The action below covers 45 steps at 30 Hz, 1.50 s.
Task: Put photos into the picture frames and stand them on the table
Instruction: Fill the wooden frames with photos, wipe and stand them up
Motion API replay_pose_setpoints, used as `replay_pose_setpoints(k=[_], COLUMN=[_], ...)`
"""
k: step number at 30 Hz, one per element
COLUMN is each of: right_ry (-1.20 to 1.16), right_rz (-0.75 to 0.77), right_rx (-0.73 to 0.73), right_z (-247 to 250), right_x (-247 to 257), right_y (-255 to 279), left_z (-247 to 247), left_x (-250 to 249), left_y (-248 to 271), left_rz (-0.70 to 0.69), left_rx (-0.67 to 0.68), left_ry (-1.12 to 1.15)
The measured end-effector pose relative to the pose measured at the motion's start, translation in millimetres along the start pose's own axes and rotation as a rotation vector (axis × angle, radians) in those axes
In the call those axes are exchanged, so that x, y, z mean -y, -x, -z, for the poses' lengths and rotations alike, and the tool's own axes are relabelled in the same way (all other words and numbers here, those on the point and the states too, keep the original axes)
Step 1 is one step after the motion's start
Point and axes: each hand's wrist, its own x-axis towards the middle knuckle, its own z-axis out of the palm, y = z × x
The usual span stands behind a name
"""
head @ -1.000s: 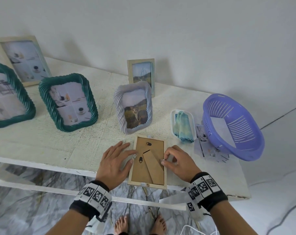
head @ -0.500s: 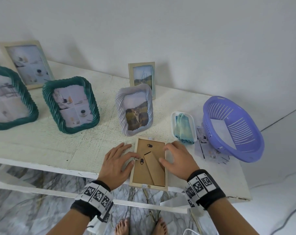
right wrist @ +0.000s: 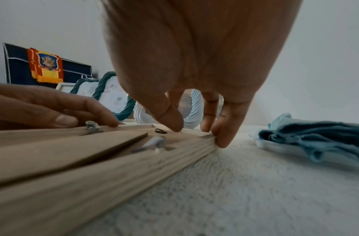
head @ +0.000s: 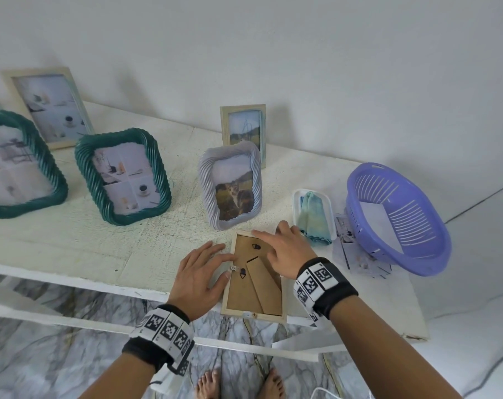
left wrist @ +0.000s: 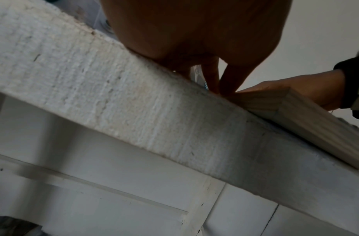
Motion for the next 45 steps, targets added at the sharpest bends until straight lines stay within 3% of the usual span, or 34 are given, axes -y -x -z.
replay_pose_setpoints(k=[10, 13, 19, 30, 45], right_ry=[-0.142, -0.259, -0.465, -0.486, -0.319], right_rz=[0.073, 0.038, -0.075, -0.064, -0.071], right_rx=[-0.01, -0.014, 0.111, 0.047, -0.024], right_z=[1.8, -2.5, -16.6, -47.3, -52.4], right_x=[-17.3, -10.8, 20.7, 28.2, 40.6], right_y=[7.2, 22.8, 65.4, 78.9, 79.2], left_z=[-0.7, -0.8, -0.9, -0.3, 1.4], left_x=[0.1, 0.0, -0.8, -0.1, -3.3], left_y=[0.1, 0.4, 0.4, 0.7, -0.7], left_rz=[0.004, 0.008, -0.003, 0.006, 0.026], left_rx=[-0.005, -0.007, -0.015, 0.009, 0.041], left_ry=[-0.004, -0.004, -0.009, -0.008, -0.016])
